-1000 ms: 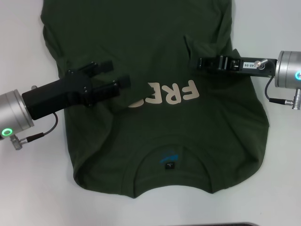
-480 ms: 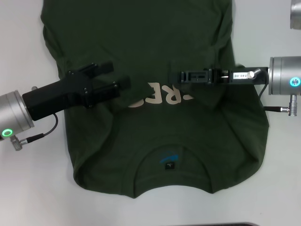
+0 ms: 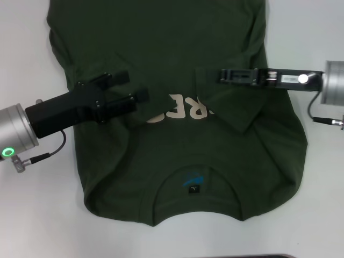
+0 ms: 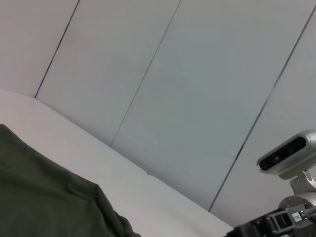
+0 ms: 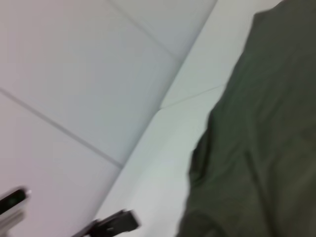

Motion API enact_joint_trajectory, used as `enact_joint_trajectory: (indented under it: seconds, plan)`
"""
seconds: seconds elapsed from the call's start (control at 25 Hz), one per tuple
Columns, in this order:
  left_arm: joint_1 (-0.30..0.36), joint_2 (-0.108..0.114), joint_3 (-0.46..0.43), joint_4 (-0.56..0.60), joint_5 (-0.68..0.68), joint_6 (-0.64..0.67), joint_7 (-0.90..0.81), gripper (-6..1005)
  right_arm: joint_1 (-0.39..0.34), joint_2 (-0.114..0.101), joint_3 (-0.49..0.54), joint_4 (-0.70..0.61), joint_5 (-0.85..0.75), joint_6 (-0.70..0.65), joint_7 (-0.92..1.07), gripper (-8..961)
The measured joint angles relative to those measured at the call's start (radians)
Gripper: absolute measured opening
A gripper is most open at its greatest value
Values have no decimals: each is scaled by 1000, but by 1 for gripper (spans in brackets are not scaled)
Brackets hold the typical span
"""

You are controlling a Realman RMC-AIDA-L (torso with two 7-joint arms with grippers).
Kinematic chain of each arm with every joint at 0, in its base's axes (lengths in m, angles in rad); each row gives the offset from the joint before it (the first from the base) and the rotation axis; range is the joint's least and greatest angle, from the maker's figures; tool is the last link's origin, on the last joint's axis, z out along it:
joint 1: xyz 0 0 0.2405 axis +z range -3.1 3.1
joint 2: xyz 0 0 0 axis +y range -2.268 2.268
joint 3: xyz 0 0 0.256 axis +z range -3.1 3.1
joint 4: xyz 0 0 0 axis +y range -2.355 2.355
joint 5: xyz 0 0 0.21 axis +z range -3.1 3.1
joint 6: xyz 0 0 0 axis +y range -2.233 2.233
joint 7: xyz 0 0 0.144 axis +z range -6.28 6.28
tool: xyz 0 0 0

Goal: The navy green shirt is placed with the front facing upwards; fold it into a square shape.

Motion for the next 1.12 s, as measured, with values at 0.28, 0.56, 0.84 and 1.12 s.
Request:
enact_joint_trajectory:
  seconds: [0.28,0.56,0.84,1.12]
  plan:
    - [1,0,0,0,0,0,0,842,-86,-16,69,-59,0,-41,6,755]
    - [3,0,0,0,0,0,0,842,-149,-30,103,-58,0,-133,56,751]
    - [0,0,0,0,0,-8,-5,842,-210,-26,108,-52,-5,-169,106,744]
    - [-1,0,2,0,0,0,-6,842,-233,-16,102,-47,-13,-114,128,737]
